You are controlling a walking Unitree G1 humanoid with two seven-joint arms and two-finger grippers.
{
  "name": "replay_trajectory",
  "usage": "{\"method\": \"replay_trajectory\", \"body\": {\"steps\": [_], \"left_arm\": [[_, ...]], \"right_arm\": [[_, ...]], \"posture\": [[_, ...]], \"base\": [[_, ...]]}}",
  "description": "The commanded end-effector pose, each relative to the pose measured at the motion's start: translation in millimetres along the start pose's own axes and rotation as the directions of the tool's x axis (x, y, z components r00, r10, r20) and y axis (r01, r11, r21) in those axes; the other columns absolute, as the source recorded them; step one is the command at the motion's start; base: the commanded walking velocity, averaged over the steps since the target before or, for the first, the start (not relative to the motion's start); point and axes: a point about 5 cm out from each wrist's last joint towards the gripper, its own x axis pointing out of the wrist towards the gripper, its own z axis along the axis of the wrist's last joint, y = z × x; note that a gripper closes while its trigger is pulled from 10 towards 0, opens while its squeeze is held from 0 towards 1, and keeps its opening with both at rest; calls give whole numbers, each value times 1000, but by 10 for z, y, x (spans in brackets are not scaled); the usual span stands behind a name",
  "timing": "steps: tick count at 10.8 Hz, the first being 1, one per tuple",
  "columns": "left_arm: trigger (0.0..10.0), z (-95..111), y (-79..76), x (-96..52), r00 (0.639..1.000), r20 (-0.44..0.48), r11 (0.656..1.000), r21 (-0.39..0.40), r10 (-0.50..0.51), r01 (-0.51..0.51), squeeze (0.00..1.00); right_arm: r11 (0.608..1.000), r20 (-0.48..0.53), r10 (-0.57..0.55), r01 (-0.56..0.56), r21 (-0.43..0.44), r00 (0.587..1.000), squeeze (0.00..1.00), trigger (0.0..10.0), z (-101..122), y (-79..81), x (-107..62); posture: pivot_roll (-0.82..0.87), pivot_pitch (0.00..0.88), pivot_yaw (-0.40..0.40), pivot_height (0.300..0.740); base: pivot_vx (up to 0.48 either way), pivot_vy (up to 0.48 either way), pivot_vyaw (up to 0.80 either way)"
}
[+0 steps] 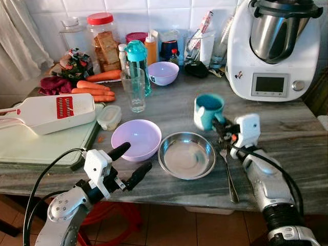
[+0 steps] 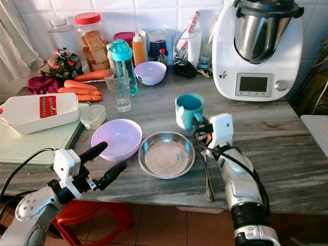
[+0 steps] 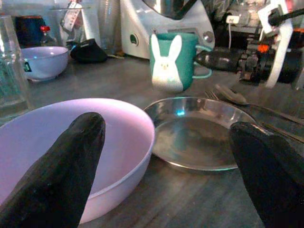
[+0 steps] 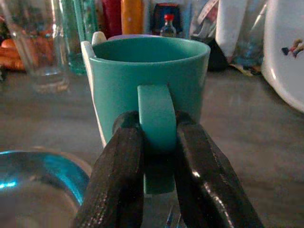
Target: Setting the table
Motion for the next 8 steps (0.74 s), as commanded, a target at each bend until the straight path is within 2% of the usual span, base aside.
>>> {"method": "replay_trajectory", "body": {"steps": [1, 2, 3, 6, 8], "left_arm": [[10000, 33, -28, 2, 1000, 4, 1000, 8, -26, 26, 0], [10000, 43, -40, 13, 999, 4, 999, 10, -32, 32, 0], [10000, 56, -49, 23, 999, 6, 999, 11, -34, 33, 0], [10000, 77, -68, 29, 999, 5, 999, 10, -36, 36, 0], [10000, 86, -81, 35, 999, 8, 999, 11, -34, 34, 0]], "right_arm": [[1000, 41, 26, -26, -6, 999, 0, 10000, 86, 28, 66], [1000, 29, 29, -29, 0, 999, 27, 10000, 31, 42, 69], [999, 28, 33, -34, 10, 999, 1000, 10000, 13, 54, 72], [999, 31, 34, -35, 6, 999, 1000, 10000, -26, 79, 73], [999, 60, 40, -38, -35, 997, 1000, 10000, 31, 89, 68]], "posture": [[85, 3, 60, 740], [88, 3, 62, 740], [89, 4, 64, 740], [91, 6, 64, 740], [91, 4, 63, 740]], "base": [[0, 0, 0], [0, 0, 0], [0, 0, 0], [0, 0, 0], [0, 0, 0]]}}
